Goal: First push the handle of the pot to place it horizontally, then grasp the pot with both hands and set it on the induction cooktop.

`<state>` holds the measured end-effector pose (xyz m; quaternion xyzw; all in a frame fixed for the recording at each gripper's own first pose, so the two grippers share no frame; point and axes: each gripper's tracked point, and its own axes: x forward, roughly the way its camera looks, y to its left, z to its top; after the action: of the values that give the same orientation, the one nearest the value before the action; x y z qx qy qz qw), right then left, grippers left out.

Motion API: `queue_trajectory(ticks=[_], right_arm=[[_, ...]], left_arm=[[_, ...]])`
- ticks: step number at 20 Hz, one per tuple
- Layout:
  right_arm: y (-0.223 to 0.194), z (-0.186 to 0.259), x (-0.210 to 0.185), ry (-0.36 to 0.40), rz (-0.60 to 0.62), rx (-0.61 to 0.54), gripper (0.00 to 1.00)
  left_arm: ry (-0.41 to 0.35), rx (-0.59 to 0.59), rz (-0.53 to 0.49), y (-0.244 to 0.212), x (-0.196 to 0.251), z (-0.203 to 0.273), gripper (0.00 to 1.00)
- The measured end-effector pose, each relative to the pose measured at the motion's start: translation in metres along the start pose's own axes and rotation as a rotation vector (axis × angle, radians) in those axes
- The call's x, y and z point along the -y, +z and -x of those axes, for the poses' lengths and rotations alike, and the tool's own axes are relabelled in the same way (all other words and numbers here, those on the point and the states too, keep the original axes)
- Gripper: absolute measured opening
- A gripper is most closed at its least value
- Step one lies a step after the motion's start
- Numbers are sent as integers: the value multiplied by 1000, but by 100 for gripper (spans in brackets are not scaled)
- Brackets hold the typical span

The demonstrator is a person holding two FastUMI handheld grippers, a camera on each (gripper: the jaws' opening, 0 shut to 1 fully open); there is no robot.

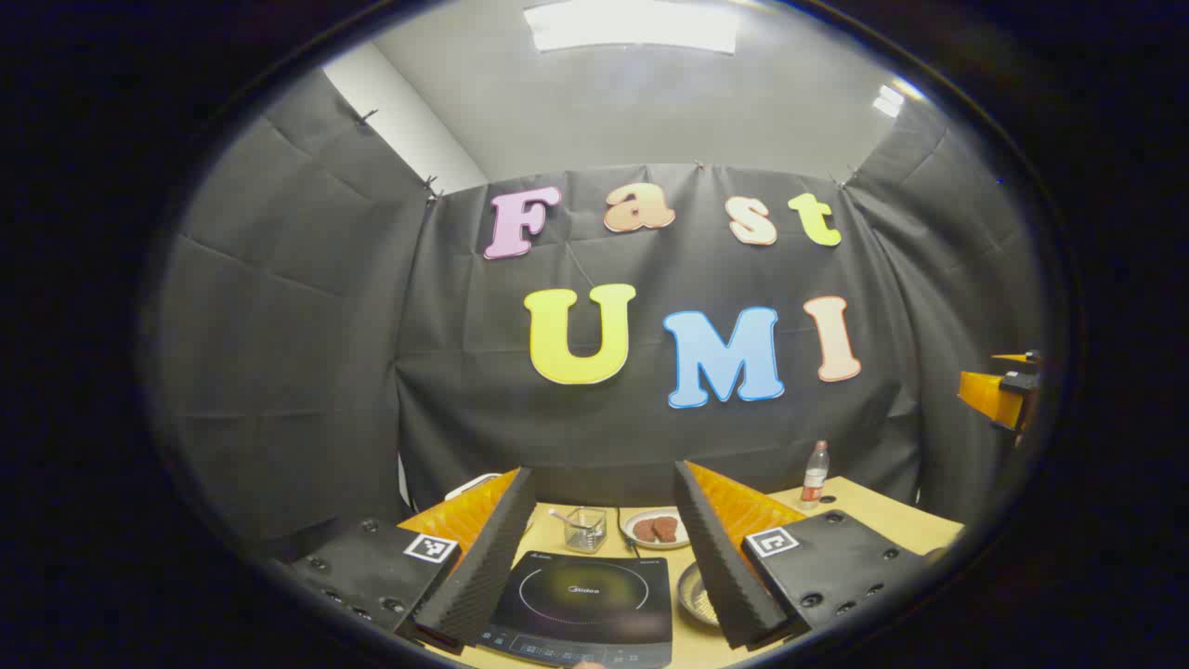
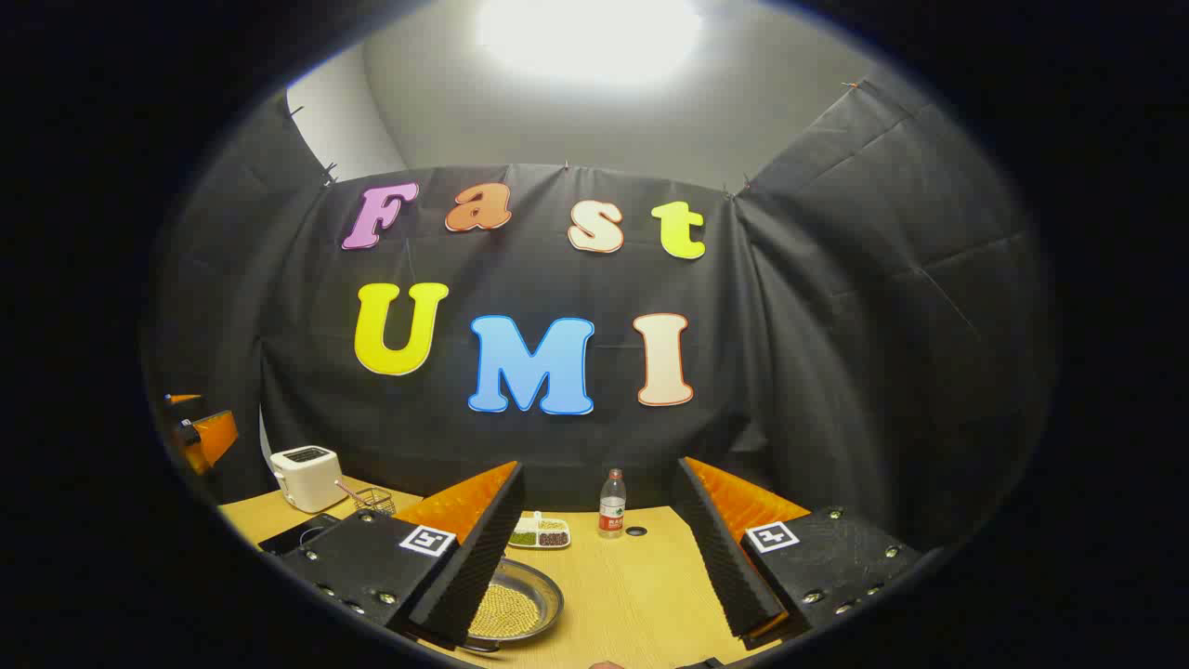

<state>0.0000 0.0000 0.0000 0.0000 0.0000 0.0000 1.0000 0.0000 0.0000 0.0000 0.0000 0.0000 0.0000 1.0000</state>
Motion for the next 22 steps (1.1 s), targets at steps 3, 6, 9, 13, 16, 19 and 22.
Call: queue_trajectory(ticks=[3, 6, 9, 13, 16, 19, 22], right_arm=[[1, -1, 1, 7, 2, 2, 98], [2, -2, 4, 11, 1, 5, 98], [1, -3, 7, 12, -3, 0, 98], [-1, -2, 9, 16, -4, -6, 98], [-3, -1, 9, 20, -5, -10, 98], [-2, -2, 8, 28, -8, -11, 98], [-3, -4, 7, 34, -7, -15, 96]], left_arm=[[8, 2, -3, 1, 0, 1, 97], [8, 6, -8, 5, 5, 0, 97], [1, 9, -3, 6, 12, 1, 97], [-3, 11, -5, 7, 16, 2, 100], [2, 13, -9, 6, 15, 4, 100], [11, 13, 2, 6, 13, 4, 92], [16, 19, -4, 8, 11, 4, 100]])
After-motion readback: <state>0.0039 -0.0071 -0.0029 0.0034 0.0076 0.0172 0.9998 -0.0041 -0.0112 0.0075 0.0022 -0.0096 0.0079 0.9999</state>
